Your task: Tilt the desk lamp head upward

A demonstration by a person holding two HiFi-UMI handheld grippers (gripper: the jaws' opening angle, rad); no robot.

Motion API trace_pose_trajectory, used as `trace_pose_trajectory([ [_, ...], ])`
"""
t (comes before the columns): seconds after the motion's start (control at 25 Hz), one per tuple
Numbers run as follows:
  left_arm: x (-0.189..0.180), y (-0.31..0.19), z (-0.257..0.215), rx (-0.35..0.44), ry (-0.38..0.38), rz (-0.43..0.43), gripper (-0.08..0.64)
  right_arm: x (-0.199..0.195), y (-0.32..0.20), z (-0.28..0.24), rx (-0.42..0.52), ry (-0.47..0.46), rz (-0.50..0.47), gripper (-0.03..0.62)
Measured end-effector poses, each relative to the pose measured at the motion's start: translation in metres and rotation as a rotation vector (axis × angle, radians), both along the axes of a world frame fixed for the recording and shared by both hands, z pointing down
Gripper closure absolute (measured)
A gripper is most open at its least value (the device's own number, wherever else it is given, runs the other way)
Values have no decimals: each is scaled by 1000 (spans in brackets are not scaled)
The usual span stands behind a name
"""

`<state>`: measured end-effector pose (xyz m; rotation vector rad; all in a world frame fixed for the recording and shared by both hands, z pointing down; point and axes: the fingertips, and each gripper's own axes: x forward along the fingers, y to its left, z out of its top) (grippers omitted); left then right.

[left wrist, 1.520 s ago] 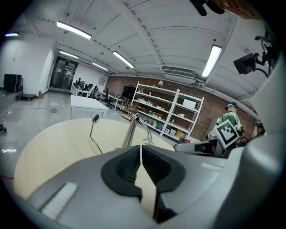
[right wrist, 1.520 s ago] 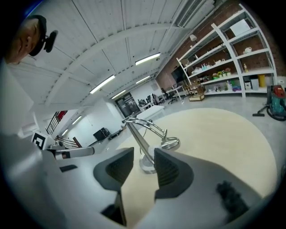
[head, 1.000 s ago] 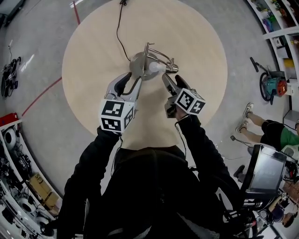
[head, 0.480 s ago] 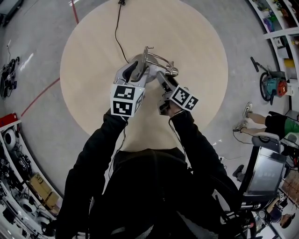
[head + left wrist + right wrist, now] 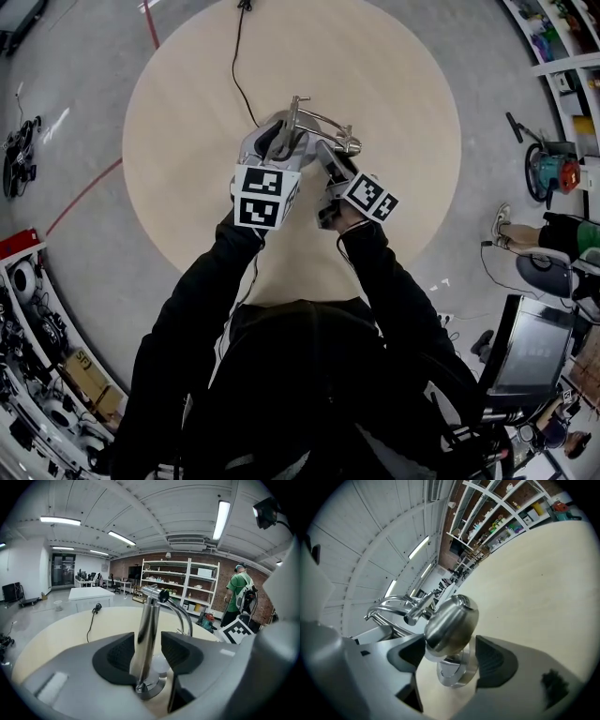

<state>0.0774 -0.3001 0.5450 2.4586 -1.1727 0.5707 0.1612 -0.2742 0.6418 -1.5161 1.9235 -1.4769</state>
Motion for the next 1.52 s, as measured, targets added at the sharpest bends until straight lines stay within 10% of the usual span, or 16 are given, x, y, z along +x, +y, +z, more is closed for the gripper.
trace_pose_trajectory([
  [0.48,3,-6,4,15,-19,-20,419,8,1,-2,11,-49,34,310],
  [1.0,5,-7,5,-12,-47,-28,420,42,4,-26,18,163,55,313],
  [1.24,5,-4,-25,167,-107,-44,385,62,8,-49,40,268,67,313],
  [1.52,5,1,-36,143,-69,-6,442,68,12,-71,80,390,38,313],
])
